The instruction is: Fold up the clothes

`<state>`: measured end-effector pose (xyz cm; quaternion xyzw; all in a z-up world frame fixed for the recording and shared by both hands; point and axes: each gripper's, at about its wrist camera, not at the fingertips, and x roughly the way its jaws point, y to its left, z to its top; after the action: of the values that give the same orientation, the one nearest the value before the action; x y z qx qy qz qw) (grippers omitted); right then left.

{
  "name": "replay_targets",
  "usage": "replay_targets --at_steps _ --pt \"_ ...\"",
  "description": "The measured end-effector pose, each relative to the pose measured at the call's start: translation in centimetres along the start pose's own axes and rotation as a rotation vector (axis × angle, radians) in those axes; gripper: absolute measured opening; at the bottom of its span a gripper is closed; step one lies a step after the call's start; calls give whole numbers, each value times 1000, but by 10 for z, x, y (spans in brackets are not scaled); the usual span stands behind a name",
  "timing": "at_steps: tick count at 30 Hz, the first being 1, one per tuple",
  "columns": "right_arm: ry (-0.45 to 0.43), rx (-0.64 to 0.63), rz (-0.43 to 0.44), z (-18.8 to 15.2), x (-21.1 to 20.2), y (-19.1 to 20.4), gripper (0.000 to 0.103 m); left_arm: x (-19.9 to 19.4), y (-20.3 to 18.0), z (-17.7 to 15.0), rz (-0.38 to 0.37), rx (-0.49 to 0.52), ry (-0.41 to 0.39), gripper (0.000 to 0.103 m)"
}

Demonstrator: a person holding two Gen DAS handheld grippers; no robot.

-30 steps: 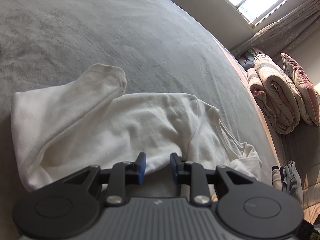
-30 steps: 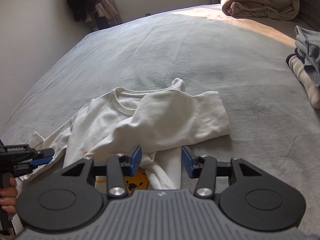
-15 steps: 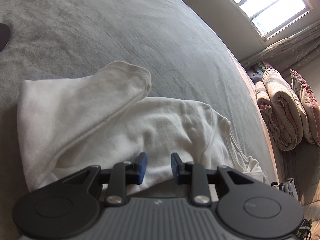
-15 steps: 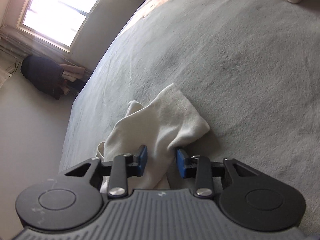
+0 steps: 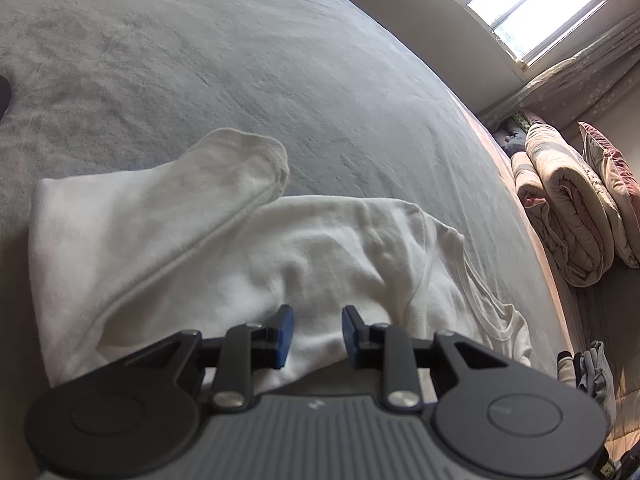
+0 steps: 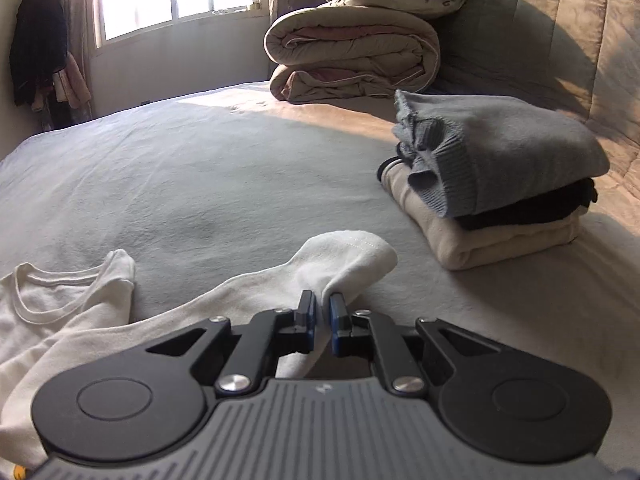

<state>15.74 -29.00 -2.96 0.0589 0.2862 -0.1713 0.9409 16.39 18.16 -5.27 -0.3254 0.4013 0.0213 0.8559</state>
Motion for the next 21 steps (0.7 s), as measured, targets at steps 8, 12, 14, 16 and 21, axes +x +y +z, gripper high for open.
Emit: replay_targets --at_steps 8,12,14,16,21 --pt "-71 -4 -297 -10 5 -65 8 -2 -5 -4 13 47 2 28" --pt "-109 3 -404 -10 7 -90 8 -3 -7 -6 20 73 4 28" --pt "-119 22 -453 -10 9 -101 8 -4 -8 -6 24 86 5 28" --pt "-109 41 -478 -10 12 -109 8 -5 -9 -7 27 99 6 28" --pt "-56 109 -423 -14 10 -118 8 -6 -14 -11 24 159 32 32"
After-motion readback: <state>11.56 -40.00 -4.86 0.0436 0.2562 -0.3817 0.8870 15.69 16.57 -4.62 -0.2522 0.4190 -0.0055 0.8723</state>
